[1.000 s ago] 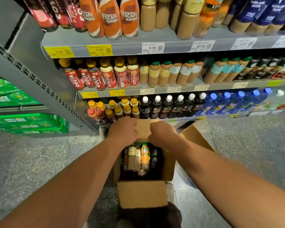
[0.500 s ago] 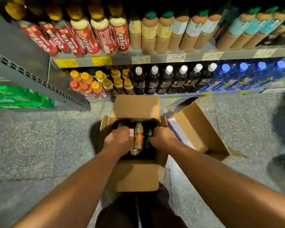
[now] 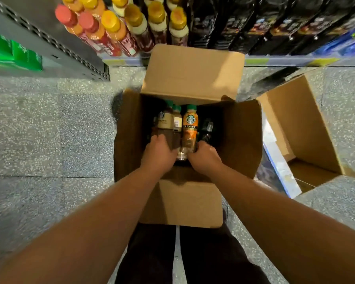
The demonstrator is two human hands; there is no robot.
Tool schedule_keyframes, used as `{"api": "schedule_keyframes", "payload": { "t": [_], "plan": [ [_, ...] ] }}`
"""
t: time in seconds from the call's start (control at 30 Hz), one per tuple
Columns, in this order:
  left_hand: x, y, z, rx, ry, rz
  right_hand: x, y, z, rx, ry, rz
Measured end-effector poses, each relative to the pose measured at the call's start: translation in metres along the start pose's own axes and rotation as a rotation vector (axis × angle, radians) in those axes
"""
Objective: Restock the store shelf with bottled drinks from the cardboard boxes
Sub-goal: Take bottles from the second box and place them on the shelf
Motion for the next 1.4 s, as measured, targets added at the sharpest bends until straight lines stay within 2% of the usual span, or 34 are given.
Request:
{"api": "schedule_keyframes", "payload": {
  "t": [0.3, 0.4, 0.53, 0.63, 0.77, 0.9, 1.07, 1.17, 1.4],
  "plan": [
    [-0.082, -0.041, -0.025, 0.246, 0.105, 0.19, -0.082, 0.008, -0.018, -0.23, 0.085, -0.148],
    [-0.093, -0.047, -0.026, 0.221, 0.108, 0.188, -0.097, 0.009, -0.022, -0.258, 0.047, -0.231],
    [-0.1, -0.054, -0.025, 0.306, 0.059, 0.162, -0.107, 0.011, -0.024, -0.307, 0.041, -0.293],
    [-0.103, -0.055, -0.026, 0.367, -0.018, 0.131, -0.106, 0.013, -0.027, -0.474, 0.002, -0.303],
    [-0.09, -0.054, -0.026, 0.626, -0.099, 0.136, -0.086, 0.014, -0.029, -0.752, -0.019, -0.295],
    [-0.066, -0.036, -0.017, 0.617, -0.148, 0.096, -0.054, 0.001, -0.03, -0.884, -0.066, -0.262],
    [-0.036, -0.018, 0.008, 0.64, -0.174, 0.138, -0.007, -0.012, -0.014, -0.942, -0.002, -0.248],
    [-0.014, -0.01, 0.022, 0.576, -0.198, 0.069, 0.025, -0.017, -0.004, -0.912, 0.068, -0.218],
    [0.038, 0.022, 0.055, 0.746, -0.183, -0.103, 0.088, -0.045, 0.014, -1.067, 0.155, -0.033]
  ]
}}
Point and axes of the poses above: each hand's wrist, its own x-axis away from the middle knuckle, its own z-axis out of the back of the hand, y = z × x, the point moved 7 cm from there along -x, towards the middle knuckle, and after that the axes turned 10 degrees about -y, right-handed, at the moved point
